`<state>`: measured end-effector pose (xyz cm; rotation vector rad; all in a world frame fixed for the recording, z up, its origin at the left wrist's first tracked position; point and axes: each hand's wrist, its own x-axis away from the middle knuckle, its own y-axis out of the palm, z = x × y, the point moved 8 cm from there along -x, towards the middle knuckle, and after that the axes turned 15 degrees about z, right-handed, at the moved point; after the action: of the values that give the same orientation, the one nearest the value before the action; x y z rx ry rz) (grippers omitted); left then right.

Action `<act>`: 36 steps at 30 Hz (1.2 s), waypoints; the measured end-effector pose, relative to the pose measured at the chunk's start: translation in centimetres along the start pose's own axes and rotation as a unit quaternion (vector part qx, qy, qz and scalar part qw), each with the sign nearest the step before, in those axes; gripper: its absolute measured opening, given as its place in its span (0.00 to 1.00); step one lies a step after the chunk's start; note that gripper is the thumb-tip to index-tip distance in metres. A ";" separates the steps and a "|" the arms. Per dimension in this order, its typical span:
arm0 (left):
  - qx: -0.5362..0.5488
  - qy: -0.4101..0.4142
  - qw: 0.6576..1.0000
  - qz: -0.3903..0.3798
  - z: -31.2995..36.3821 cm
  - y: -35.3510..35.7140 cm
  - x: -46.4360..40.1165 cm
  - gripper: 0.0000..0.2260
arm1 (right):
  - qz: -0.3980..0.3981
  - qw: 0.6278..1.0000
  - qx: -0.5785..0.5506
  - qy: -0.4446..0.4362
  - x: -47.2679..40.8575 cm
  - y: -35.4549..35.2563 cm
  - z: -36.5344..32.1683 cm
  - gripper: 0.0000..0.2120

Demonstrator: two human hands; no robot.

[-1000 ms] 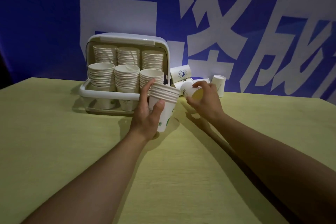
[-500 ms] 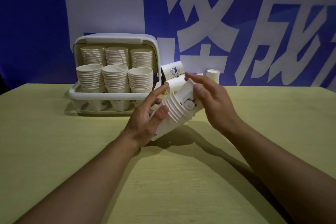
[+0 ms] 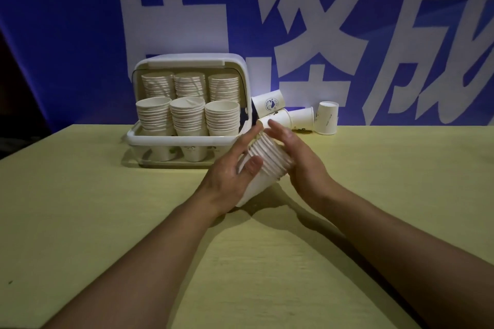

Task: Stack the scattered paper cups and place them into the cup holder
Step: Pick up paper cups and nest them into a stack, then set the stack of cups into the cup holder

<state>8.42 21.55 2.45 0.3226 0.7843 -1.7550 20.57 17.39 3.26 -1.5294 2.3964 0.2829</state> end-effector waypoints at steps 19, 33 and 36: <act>0.008 -0.034 0.941 0.337 1.8 -12.5 -4.9 0.24 | -0.056 0.972 -0.104 0.201 2.2 3.4 4.4 0.12; -0.154 -0.024 0.948 0.277 0.0 -8.4 -10.8 0.22 | -0.081 0.981 -0.073 0.164 1.9 3.4 4.7 0.12; -0.295 -0.016 0.921 0.253 -0.9 -7.8 -10.2 0.17 | -0.081 0.981 -0.073 0.163 1.8 3.3 4.7 0.12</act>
<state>4.39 30.88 10.40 0.0724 1.0540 -0.9794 17.47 18.71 -1.79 -1.9600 2.5171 0.1895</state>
